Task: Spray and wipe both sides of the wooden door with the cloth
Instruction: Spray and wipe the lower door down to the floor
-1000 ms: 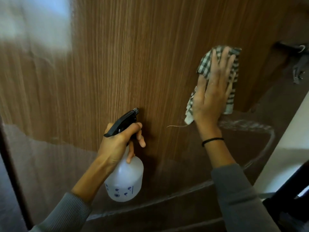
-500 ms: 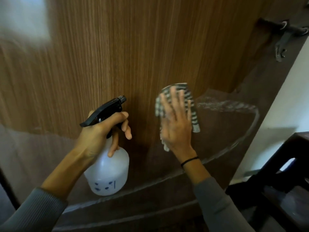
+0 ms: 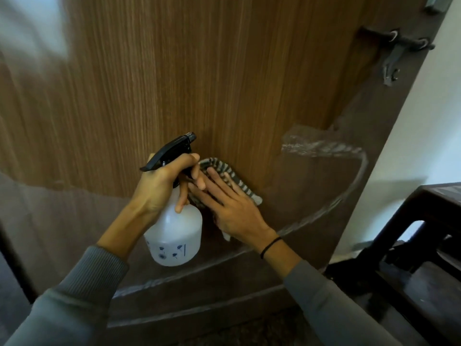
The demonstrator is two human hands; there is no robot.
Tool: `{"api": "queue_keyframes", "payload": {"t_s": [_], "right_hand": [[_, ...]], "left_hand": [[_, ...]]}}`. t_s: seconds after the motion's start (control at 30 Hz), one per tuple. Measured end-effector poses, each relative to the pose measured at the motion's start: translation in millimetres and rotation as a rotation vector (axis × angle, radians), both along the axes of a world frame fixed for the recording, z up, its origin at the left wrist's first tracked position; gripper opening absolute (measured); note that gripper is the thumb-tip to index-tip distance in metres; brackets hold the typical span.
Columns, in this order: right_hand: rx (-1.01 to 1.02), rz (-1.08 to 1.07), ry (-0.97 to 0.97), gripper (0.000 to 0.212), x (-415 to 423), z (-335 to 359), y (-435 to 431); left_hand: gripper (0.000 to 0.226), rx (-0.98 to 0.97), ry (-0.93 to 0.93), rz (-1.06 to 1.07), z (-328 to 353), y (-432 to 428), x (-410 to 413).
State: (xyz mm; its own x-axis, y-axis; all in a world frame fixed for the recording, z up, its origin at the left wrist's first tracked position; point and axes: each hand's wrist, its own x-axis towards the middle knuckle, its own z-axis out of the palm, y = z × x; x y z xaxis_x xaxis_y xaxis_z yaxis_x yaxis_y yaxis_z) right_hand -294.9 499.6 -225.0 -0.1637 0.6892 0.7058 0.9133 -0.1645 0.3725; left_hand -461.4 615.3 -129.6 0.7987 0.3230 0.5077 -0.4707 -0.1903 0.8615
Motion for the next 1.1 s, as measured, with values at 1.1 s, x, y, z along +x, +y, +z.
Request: {"api": "queue_keyframes", "payload": {"t_s": [1.1], "right_hand": [[0.514,-0.052,0.756,0.071,37,6,-112]], "left_hand": [[0.037,0.102,0.180,-0.131,-4,-67,59]]}}
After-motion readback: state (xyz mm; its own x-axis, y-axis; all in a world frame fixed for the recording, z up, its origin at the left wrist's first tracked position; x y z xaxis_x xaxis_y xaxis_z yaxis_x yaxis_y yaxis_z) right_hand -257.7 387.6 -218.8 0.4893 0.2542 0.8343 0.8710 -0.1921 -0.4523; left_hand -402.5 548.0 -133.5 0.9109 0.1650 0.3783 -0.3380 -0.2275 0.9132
